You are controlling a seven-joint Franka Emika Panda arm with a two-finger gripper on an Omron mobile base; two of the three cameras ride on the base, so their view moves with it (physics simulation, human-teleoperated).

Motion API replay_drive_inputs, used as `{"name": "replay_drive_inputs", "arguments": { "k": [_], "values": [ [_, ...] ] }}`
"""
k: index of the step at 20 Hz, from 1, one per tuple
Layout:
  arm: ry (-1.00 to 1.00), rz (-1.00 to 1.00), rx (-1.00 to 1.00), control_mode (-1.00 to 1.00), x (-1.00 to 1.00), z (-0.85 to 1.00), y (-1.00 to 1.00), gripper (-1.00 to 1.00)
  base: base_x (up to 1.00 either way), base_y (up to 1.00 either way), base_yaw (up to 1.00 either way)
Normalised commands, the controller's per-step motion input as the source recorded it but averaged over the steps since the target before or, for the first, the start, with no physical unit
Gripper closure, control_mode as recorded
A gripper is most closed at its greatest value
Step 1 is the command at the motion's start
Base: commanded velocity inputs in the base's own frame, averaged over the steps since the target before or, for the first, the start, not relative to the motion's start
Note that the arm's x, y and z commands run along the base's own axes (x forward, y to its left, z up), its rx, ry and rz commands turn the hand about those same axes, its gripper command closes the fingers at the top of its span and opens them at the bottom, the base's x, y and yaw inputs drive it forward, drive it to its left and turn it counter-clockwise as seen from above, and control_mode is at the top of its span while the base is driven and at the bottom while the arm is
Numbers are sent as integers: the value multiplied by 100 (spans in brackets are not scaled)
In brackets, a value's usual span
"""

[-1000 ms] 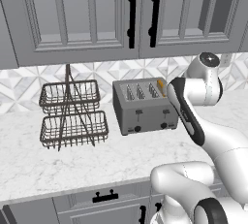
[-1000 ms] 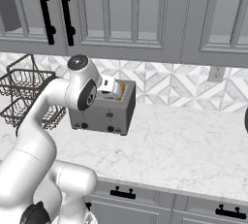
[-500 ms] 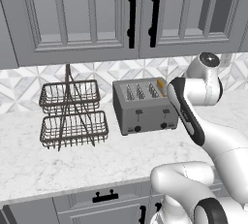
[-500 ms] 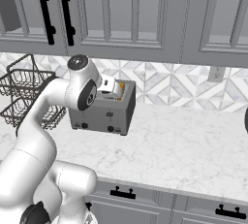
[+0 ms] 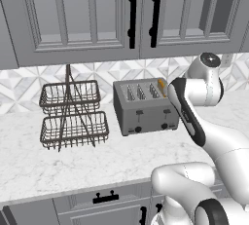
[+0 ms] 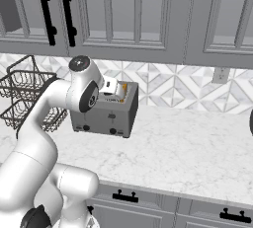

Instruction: Start the toaster. Once the lever pops up, take the bread to the plate on the dining counter.

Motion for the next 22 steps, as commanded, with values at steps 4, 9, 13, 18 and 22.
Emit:
{"name": "replay_drive_inputs", "arguments": {
  "k": [4, 9, 13, 18, 22],
  "values": [
    [0, 0, 0, -100, 0, 0, 0, -100, 0, 0, 0],
    [0, 0, 0, -100, 0, 0, 0, -100, 0, 0, 0],
    [0, 0, 0, -100, 0, 0, 0, -100, 0, 0, 0],
    [0, 0, 0, -100, 0, 0, 0, -100, 0, 0, 0],
    [0, 0, 0, -100, 0, 0, 0, -100, 0, 0, 0]
  ]
}}
